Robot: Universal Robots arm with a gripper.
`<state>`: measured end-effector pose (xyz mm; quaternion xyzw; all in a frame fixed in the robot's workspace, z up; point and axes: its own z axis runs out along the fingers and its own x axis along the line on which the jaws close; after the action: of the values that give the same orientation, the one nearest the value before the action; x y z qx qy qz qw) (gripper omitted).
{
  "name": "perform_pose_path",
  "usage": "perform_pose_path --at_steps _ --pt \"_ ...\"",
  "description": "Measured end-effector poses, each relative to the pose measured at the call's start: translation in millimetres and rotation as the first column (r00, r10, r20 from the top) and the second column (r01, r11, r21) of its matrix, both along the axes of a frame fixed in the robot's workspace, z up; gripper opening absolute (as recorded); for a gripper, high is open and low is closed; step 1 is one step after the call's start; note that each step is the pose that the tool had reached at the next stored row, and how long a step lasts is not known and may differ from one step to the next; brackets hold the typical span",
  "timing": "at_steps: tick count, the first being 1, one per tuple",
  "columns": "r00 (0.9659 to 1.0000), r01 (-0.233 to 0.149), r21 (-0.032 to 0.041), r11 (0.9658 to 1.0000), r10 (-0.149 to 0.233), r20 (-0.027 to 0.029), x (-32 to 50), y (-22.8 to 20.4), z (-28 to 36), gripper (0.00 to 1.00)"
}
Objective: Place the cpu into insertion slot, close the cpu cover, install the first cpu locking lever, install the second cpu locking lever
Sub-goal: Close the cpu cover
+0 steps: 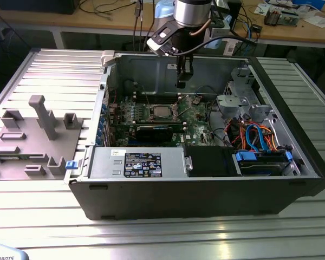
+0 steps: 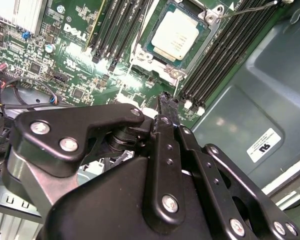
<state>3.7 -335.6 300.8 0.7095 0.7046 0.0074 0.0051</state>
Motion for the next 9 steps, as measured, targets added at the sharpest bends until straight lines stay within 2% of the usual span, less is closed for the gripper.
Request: perform_pose_path --at_steps 9 --pt "1.0 0.0 0.0 1.0 0.0 -0.0003 2.8 0.0 -1.3 0.11"
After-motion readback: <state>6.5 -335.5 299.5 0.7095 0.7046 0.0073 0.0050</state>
